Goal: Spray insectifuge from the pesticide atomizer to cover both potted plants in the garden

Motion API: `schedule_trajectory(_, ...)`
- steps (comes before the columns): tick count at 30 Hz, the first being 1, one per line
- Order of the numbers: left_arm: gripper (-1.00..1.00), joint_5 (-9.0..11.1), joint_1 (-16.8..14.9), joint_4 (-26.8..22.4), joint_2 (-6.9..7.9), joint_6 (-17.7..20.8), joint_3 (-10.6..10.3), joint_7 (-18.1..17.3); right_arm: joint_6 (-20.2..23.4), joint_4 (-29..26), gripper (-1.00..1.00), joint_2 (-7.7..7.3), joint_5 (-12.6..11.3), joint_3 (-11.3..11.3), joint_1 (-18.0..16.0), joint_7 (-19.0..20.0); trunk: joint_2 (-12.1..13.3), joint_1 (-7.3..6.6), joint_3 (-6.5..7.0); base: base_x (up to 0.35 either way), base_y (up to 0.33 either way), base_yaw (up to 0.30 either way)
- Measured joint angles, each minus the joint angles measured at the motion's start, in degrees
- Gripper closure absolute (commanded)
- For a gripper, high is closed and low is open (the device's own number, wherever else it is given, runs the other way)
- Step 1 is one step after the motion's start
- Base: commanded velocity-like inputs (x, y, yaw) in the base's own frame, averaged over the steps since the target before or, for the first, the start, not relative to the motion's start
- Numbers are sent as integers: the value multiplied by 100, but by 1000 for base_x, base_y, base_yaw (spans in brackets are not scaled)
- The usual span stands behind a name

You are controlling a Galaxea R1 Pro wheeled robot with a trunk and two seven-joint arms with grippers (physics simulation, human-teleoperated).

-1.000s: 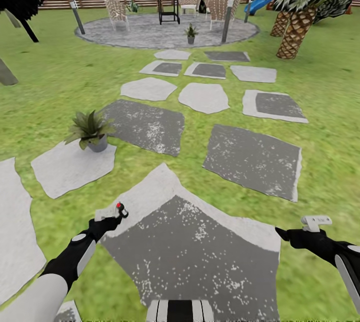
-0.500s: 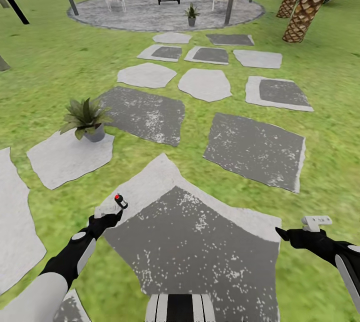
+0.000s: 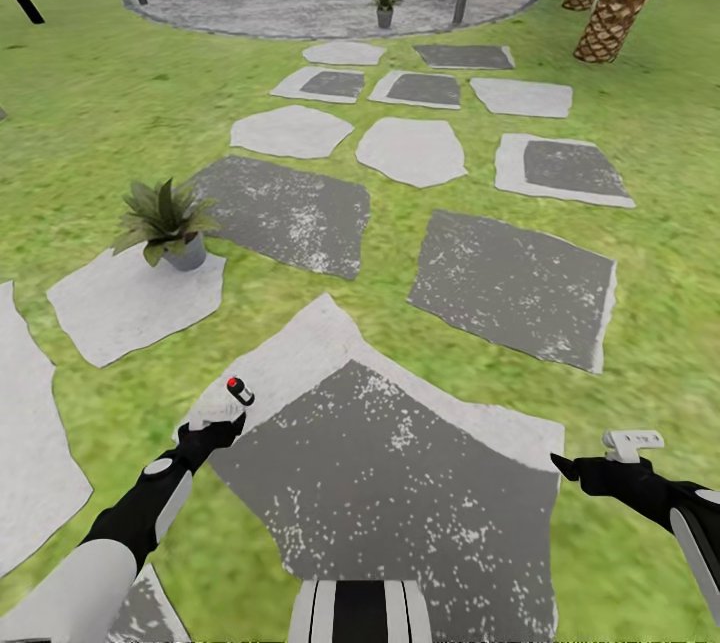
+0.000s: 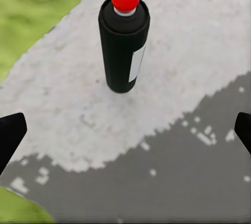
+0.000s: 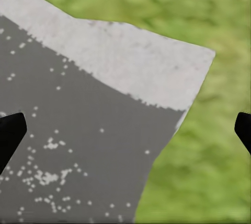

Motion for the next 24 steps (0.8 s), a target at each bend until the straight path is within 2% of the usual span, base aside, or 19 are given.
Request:
schedule_trajectory(5,-100,-3,-15,-49,0,-3,-1,0,0,0,-100,0,-5,0,0,4,-7,13,-117,0,0,0)
schedule_trajectory(18,-100,-3,-25,-250,0,-6,10,8,0,0,-100,0,-7,0,-1,7,-7,13,-187,3,0,0)
schedule_trajectory(24,-100,-5,-20,-256,-13,-47,4,8,0,0,-100,0,-7,0,-1,10,-7,10,-192,179,15,0)
